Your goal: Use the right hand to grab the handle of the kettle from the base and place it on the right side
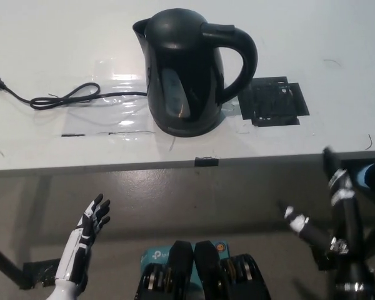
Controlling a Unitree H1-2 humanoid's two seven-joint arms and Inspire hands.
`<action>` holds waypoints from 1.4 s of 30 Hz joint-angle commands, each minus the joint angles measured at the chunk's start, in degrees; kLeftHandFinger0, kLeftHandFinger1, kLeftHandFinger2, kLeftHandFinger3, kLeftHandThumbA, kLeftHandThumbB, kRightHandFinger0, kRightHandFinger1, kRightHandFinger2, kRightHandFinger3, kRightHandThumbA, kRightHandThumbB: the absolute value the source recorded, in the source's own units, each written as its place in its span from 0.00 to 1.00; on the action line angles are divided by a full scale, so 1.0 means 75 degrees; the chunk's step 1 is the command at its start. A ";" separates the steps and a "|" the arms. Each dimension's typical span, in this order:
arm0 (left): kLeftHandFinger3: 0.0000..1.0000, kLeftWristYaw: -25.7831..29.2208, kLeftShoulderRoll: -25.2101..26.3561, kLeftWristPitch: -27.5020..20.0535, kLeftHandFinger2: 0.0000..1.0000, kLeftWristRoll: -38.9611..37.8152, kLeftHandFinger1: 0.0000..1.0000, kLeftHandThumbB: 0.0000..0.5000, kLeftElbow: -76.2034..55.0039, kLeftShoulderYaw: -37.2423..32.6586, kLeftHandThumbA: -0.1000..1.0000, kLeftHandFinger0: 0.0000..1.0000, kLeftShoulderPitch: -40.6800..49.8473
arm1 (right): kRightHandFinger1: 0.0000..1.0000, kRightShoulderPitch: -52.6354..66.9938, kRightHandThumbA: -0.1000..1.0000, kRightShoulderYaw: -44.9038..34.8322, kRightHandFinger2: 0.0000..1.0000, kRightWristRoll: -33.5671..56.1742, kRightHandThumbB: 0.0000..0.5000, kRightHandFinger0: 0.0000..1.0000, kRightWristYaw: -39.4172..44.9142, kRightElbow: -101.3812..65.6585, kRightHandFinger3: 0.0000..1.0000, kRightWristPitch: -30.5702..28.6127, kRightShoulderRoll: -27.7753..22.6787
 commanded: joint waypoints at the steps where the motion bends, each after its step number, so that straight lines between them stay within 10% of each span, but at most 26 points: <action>1: 1.00 -0.0148 0.0008 -0.0441 1.00 -0.0098 1.00 1.00 -0.0187 -0.0022 1.00 1.00 -0.0082 | 1.00 -0.1368 0.91 -0.0156 1.00 -0.0705 0.44 1.00 -0.0156 -0.0652 1.00 0.0787 0.0034; 10: 1.00 -0.0127 -0.0058 -0.0399 1.00 -0.0132 1.00 1.00 -0.0223 0.0014 1.00 1.00 -0.0030 | 1.00 -0.3908 0.77 -0.0109 1.00 -0.1211 0.37 1.00 -0.0211 0.0647 1.00 0.2240 0.0152; 25: 1.00 -0.0226 0.0039 -0.0422 1.00 -0.0183 1.00 1.00 -0.0200 0.0024 1.00 1.00 0.0024 | 1.00 -0.6571 0.73 -0.0058 1.00 -0.0897 0.44 1.00 -0.0900 0.5923 1.00 0.1425 -0.0192; 42: 1.00 -0.0268 0.0086 -0.0398 1.00 -0.0262 1.00 1.00 -0.0220 0.0058 1.00 1.00 0.0015 | 1.00 -0.7031 0.77 0.0080 1.00 -0.0730 0.47 1.00 -0.1039 0.7099 1.00 0.1100 -0.0302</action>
